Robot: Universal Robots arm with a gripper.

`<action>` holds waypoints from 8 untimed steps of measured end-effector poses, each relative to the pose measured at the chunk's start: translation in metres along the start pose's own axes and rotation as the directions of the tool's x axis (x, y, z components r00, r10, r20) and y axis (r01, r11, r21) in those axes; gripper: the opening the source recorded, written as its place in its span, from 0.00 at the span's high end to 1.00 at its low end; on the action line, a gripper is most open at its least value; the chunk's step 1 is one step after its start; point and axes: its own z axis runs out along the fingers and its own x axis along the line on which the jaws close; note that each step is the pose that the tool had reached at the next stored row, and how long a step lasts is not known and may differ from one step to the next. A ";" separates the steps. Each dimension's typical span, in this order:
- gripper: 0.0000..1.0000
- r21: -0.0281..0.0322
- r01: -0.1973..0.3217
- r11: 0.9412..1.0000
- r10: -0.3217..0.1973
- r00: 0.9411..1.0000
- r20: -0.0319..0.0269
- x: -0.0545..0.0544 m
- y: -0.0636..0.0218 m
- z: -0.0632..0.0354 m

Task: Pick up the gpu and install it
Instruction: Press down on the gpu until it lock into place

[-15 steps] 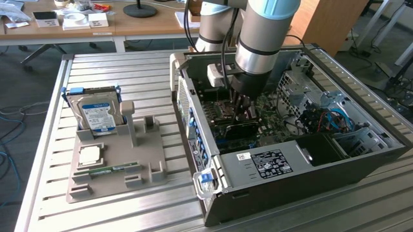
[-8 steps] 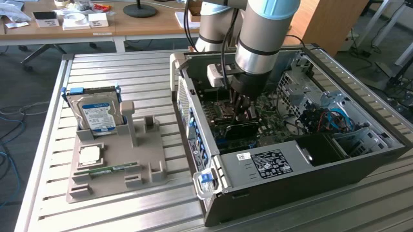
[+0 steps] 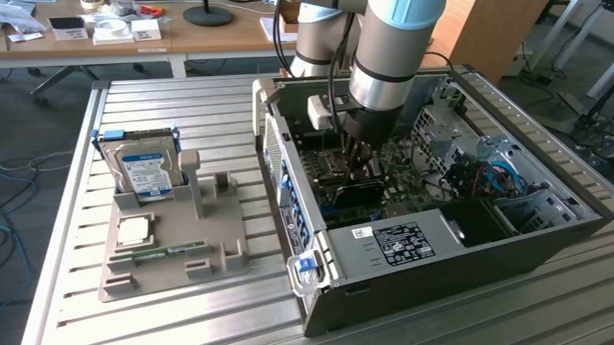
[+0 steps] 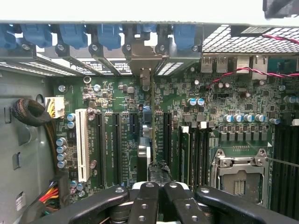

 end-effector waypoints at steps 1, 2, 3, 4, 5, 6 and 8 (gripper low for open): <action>0.89 0.000 0.000 1.000 0.000 1.000 0.000 0.000 0.0000 0.0001; 0.89 0.000 0.000 1.000 0.000 1.000 0.000 0.000 0.0000 0.0001; 0.89 0.000 0.000 1.000 0.000 1.000 0.000 0.000 0.0000 0.0001; 0.89 0.000 0.000 1.000 0.000 1.000 0.000 0.000 0.0000 0.0001; 0.89 0.000 0.000 1.000 0.000 1.000 0.000 0.000 0.0000 0.0001; 0.89 0.000 0.000 1.000 0.000 1.000 0.000 0.000 0.0000 0.0001; 0.89 0.000 0.000 1.000 0.000 1.000 0.000 0.000 0.0000 0.0001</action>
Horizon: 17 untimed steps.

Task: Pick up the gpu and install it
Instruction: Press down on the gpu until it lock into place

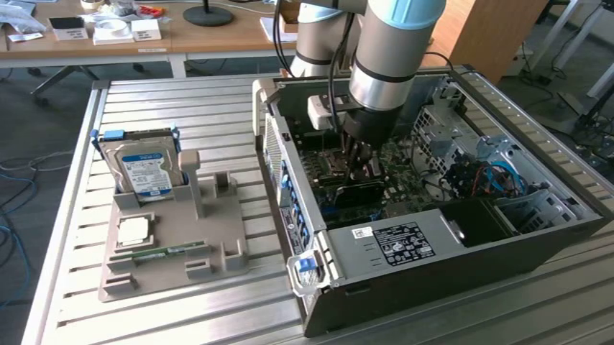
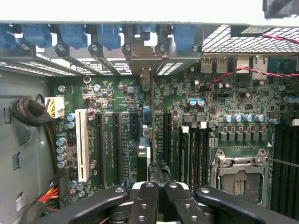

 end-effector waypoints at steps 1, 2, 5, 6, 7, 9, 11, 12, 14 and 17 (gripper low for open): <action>0.89 0.000 0.000 1.000 0.000 1.000 0.000 0.000 0.0000 0.0000; 0.89 0.000 0.000 1.000 0.000 1.000 0.000 0.000 0.0000 0.0000; 0.89 0.000 0.000 1.000 0.000 1.000 0.000 0.000 0.0000 -0.0002; 0.89 0.000 0.000 1.000 0.000 1.000 0.001 0.000 0.0000 -0.0006; 0.89 0.001 0.000 1.000 0.000 1.000 0.002 0.000 -0.0001 -0.0013; 0.89 0.000 0.000 1.000 0.000 1.000 0.000 0.000 -0.0001 -0.0052; 0.89 0.000 0.000 1.000 0.000 1.000 0.000 0.000 -0.0002 -0.0098; 0.89 0.000 0.000 1.000 0.000 1.000 0.000 -0.001 -0.0003 -0.0127; 0.89 0.000 0.000 1.000 0.000 1.000 0.000 -0.001 -0.0005 -0.0183; 0.89 0.000 0.000 1.000 0.000 1.000 0.000 -0.001 -0.0007 -0.0272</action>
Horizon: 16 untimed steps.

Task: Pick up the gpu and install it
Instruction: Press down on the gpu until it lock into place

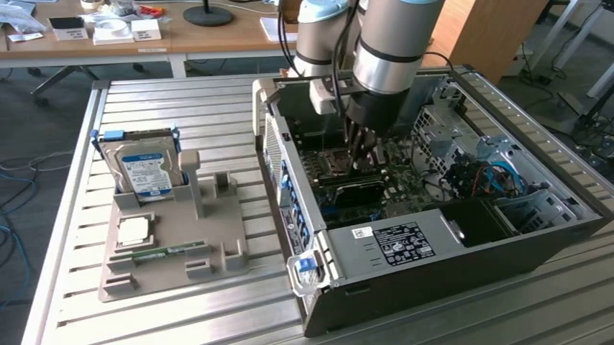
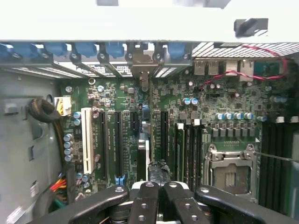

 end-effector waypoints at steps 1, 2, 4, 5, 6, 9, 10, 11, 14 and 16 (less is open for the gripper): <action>0.89 0.000 0.000 1.000 0.000 1.000 0.000 0.000 -0.0001 -0.0031; 0.89 0.000 0.000 1.000 0.000 1.000 0.000 0.000 -0.0002 -0.0065; 0.89 0.000 0.000 1.000 0.000 1.000 0.000 -0.001 -0.0003 -0.0129; 0.89 0.000 0.000 1.000 0.000 1.000 0.000 -0.001 -0.0004 -0.0159; 0.89 0.000 0.000 1.000 0.000 1.000 0.000 -0.001 -0.0005 -0.0188; 0.89 0.000 0.000 1.000 0.000 1.000 0.000 -0.001 -0.0006 -0.0265; 0.89 0.000 0.000 1.000 0.000 1.000 0.000 -0.001 -0.0007 -0.0290; 0.89 0.000 0.000 1.000 0.000 1.000 0.000 -0.001 -0.0008 -0.0311; 0.89 0.000 0.000 1.000 0.000 1.000 0.000 -0.001 -0.0009 -0.0367; 0.89 0.000 0.000 1.000 0.000 1.000 0.000 -0.002 -0.0010 -0.0398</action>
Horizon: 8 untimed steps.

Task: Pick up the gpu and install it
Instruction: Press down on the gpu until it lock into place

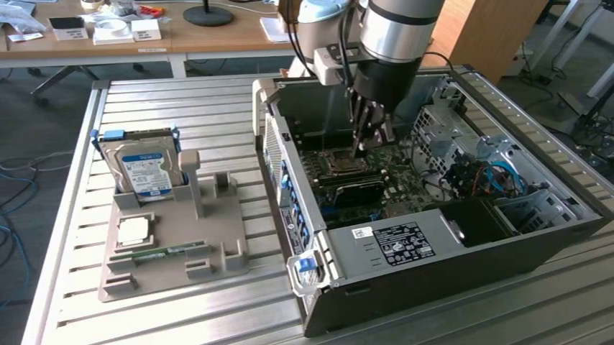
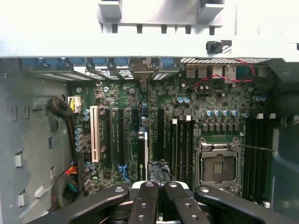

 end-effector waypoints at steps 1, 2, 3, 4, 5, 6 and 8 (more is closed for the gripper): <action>0.89 0.000 0.000 1.000 0.000 1.000 0.000 0.000 0.0000 -0.0011; 0.89 0.000 0.000 1.000 0.000 1.000 0.000 0.000 0.0000 -0.0018; 0.89 0.000 0.000 1.000 0.000 1.000 0.000 0.000 0.0000 -0.0020; 0.89 0.000 0.000 1.000 0.000 1.000 0.000 0.000 -0.0001 -0.0019; 0.89 0.000 0.000 1.000 0.000 1.000 0.000 0.000 -0.0001 -0.0021; 0.89 0.000 0.000 1.000 0.000 1.000 0.000 0.000 -0.0001 -0.0021; 0.89 0.000 0.000 1.000 0.000 1.000 0.000 0.000 -0.0001 -0.0021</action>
